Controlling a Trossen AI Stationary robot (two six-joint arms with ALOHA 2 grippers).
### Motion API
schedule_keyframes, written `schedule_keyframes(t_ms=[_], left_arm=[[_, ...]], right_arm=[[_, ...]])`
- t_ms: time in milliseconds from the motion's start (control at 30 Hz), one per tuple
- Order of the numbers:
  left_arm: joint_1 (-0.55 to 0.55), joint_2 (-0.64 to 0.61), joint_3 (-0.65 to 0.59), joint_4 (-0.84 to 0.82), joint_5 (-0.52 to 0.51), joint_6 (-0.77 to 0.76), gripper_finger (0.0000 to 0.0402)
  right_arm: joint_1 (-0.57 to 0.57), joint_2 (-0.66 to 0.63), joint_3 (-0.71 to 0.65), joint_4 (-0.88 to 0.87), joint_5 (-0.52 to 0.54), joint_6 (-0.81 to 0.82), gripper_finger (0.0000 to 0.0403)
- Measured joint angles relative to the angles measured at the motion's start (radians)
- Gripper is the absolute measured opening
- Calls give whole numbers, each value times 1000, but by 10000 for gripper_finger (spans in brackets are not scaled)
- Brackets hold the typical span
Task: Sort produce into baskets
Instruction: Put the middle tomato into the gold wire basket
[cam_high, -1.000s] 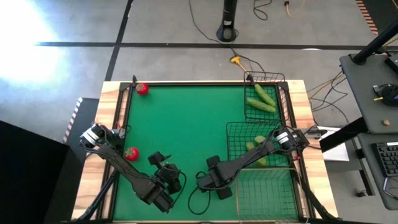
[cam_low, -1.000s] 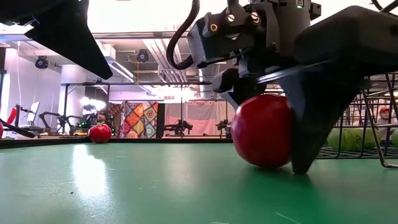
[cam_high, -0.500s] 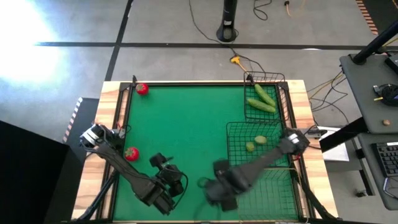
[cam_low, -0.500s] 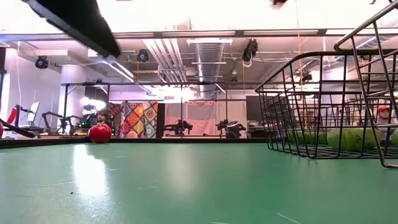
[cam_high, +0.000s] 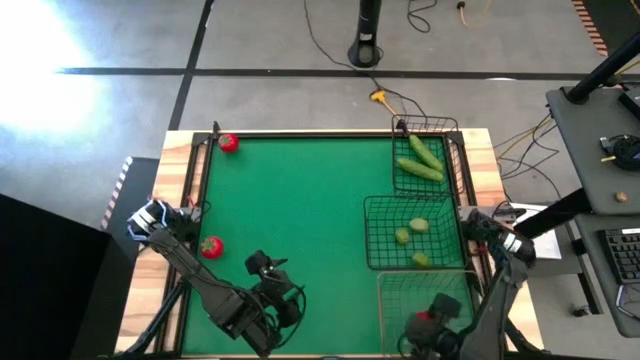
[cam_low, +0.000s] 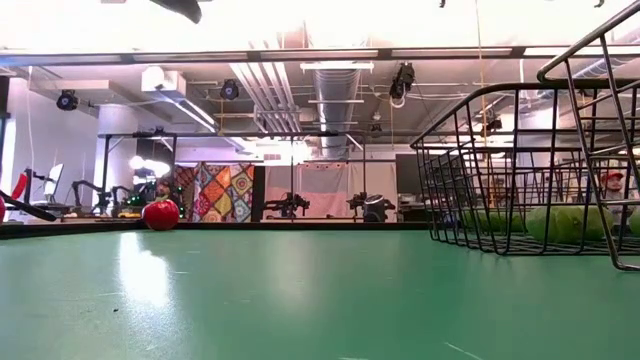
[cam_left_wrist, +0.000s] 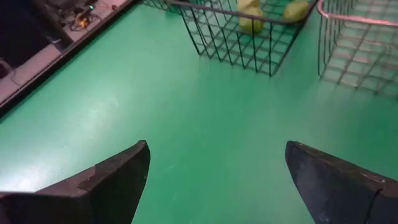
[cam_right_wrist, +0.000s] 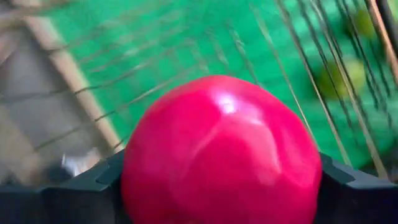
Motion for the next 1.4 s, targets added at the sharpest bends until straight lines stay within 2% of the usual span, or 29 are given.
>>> schedule_keyframes(t_ms=[67, 167, 367, 667, 833, 900, 1000, 1067, 1233, 1400], left_arm=[[2, 0, 0, 1, -17, -2, 354], [6, 6, -5, 15, -56, -7, 354], [8, 46, -7, 17, -78, 12, 354], [21, 69, -8, -27, -90, 135, 354], [21, 69, -7, -191, -117, 111, 353], [22, 67, -2, -287, -86, 66, 350], [29, 47, 11, -421, 42, 17, 343], [32, 17, 10, -425, 114, 21, 338], [27, -29, 0, -400, 321, 167, 328], [6, -75, -1, -403, 351, 255, 327]], right_arm=[[7, -4, -73, 3, -13, 130, 287], [3, -26, -184, 5, -93, 282, 287], [-21, -99, -409, 90, -274, 464, 284], [-42, -372, -803, 525, -241, 712, 284], [-55, -493, -976, 700, -218, 792, 297], [-73, -515, -1028, 771, -219, 795, 305], [-102, -516, -1082, 849, -219, 790, 319], [-118, -508, -1099, 858, -230, 781, 328], [-140, -504, -1098, 846, -305, 820, 356], [-143, -516, -1027, 801, -368, 859, 371]])
